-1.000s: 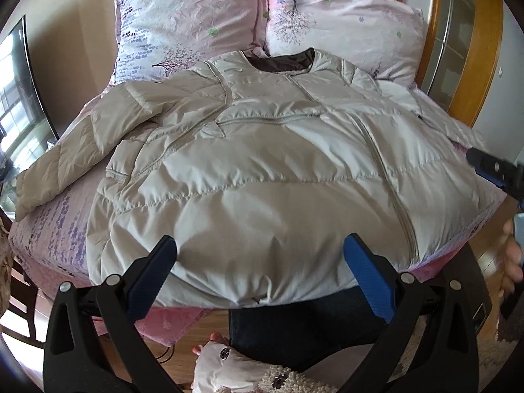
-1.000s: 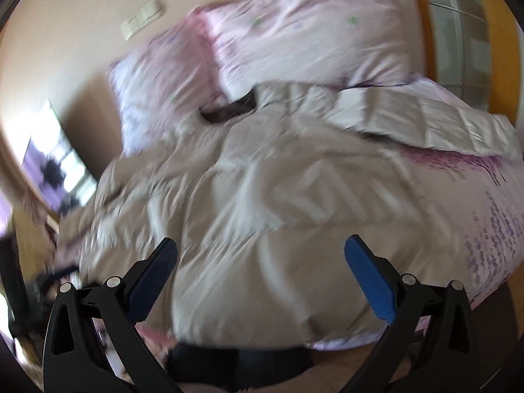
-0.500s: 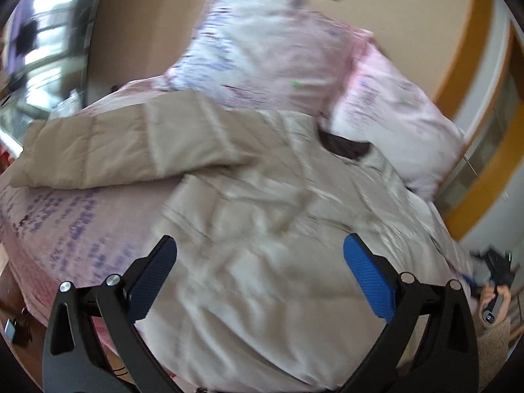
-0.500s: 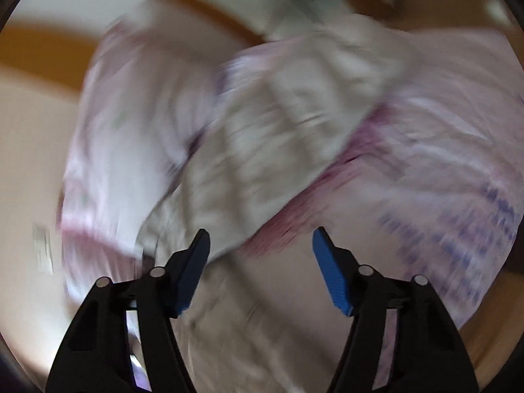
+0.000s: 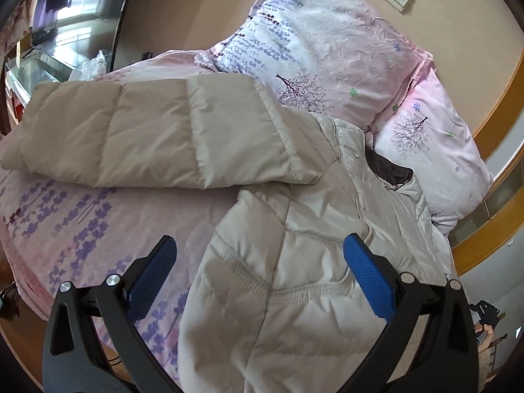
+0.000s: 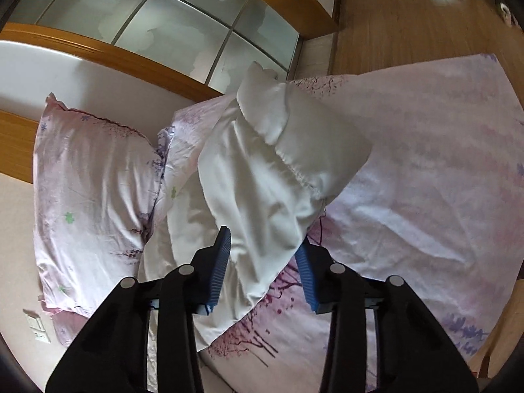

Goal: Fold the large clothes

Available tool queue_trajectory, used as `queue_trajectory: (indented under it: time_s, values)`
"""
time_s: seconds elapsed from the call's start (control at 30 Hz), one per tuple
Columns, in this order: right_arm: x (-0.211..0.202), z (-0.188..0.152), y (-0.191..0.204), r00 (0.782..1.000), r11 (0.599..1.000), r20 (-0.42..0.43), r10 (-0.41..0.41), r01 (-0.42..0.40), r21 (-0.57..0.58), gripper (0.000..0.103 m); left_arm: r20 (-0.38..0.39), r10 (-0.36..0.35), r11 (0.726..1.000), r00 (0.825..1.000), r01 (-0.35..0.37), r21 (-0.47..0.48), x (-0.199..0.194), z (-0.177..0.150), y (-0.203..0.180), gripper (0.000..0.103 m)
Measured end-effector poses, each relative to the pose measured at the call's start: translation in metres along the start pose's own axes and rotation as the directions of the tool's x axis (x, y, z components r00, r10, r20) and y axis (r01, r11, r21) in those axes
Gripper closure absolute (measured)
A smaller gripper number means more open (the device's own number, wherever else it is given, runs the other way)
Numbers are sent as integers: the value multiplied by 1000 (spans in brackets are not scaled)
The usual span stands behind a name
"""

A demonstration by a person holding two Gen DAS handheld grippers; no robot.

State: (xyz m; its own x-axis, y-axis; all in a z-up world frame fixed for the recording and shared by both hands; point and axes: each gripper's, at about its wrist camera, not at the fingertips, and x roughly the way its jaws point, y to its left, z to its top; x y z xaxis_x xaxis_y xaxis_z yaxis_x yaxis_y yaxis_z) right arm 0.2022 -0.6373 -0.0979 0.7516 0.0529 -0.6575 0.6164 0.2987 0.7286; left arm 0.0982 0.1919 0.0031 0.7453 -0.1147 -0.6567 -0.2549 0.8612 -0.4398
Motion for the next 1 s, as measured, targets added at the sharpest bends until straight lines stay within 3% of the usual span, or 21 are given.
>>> queue_trajectory:
  time_s: [0.1,0.2,0.23,0.33,0.47,0.57,0.63,0.73,0.83,0.9,1.0]
  values:
    - [2,3,4,999,999,17,-29,29,-14,66,3,-15,1000,1000,14,17,3,8,-4,2]
    - [4,2,9,996,996,52,-75,77,-45,81,-1,-45,998,999,45,40,6,17,-13,2]
    - [3,1,13,993,992,74,-95,101,-76,88,-3,-55,997,998,55,50,7,20,-17,2]
    - [1,-4,36,977,966,154,-145,174,-193,95,-11,-72,993,997,72,90,11,29,-35,2]
    - [-9,-18,84,946,892,288,-148,253,-374,97,-38,-157,981,987,161,106,24,38,-58,2]
    - [-19,-39,133,935,817,350,-64,250,-520,97,-46,-224,968,973,228,101,34,42,-76,2]
    - [-26,-59,165,936,763,353,10,221,-607,97,-39,-243,958,969,246,148,39,45,-96,2]
    - [-36,-99,210,946,670,298,127,140,-729,97,-59,-279,935,959,285,212,47,50,-124,2]
    - [-38,-148,249,962,569,152,229,-5,-822,97,-76,-345,916,936,353,191,56,55,-143,2]
    - [-32,-181,267,966,505,18,259,-120,-855,97,-111,-393,904,913,405,133,68,57,-152,2]
    - [-17,-221,280,961,437,-144,237,-238,-867,97,-164,-431,891,887,447,77,85,57,-162,2]
